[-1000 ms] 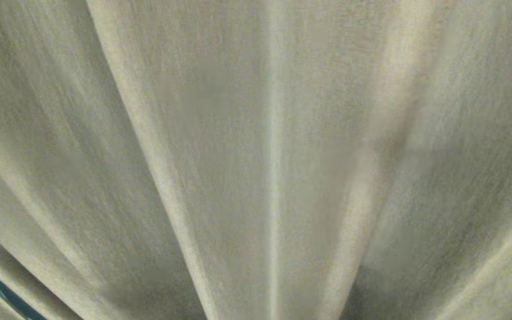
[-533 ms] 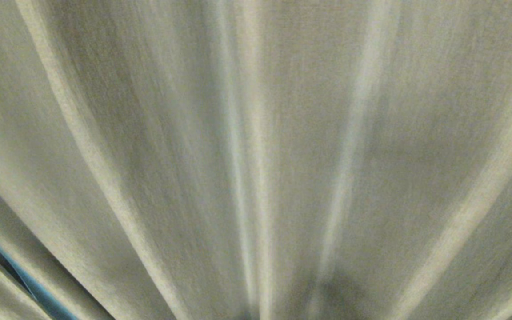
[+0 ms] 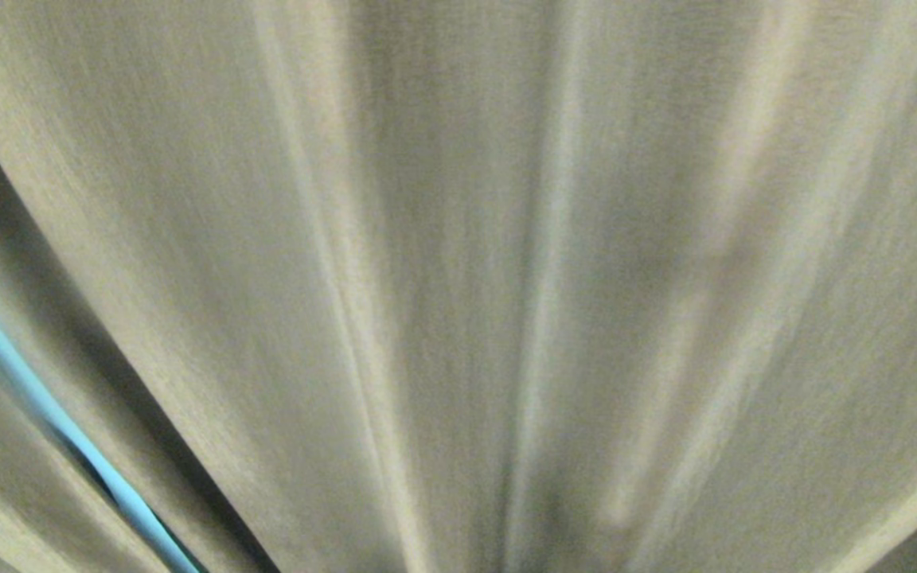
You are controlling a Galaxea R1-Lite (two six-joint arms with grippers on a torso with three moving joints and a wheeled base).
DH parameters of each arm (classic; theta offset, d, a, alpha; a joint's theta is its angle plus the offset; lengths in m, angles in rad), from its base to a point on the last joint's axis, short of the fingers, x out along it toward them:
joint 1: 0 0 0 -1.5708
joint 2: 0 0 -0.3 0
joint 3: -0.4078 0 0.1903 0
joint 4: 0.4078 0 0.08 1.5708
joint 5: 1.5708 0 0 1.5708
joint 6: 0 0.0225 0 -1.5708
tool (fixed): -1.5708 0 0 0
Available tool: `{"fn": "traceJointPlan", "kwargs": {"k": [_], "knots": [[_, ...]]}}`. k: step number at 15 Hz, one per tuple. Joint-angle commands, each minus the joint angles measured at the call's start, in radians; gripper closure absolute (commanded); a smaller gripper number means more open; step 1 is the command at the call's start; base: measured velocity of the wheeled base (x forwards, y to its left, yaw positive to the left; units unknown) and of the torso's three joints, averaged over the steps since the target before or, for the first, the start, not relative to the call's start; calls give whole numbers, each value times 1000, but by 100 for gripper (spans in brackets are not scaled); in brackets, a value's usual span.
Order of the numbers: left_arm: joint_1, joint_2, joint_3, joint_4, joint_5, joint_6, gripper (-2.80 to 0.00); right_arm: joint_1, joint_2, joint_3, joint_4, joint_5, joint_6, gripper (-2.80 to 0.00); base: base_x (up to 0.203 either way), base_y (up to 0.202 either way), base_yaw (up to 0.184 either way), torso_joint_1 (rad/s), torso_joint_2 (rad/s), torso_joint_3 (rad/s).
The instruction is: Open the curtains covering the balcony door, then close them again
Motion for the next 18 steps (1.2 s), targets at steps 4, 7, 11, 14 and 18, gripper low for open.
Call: {"fn": "traceJointPlan", "kwargs": {"k": [4, 7, 11, 14, 18], "knots": [[0, 0, 0, -1, 0, -1, 0, 0, 0, 0, 0, 0, -1, 0, 0, 195, 1, 3, 2, 4], [0, -1, 0, -1, 0, -1, 0, 0, 0, 0, 0, 0, -1, 0, 0, 192, 0, 4, 4, 2], [0, 0, 0, -1, 0, -1, 0, 0, 0, 0, 0, 0, -1, 0, 0, 194, 0, 2, 2, 5], [0, 0, 0, -1, 0, -1, 0, 0, 0, 0, 0, 0, -1, 0, 0, 194, -1, 3, 2, 1], [0, 0, 0, -1, 0, -1, 0, 0, 0, 0, 0, 0, -1, 0, 0, 193, -1, 4, 1, 0]]}}
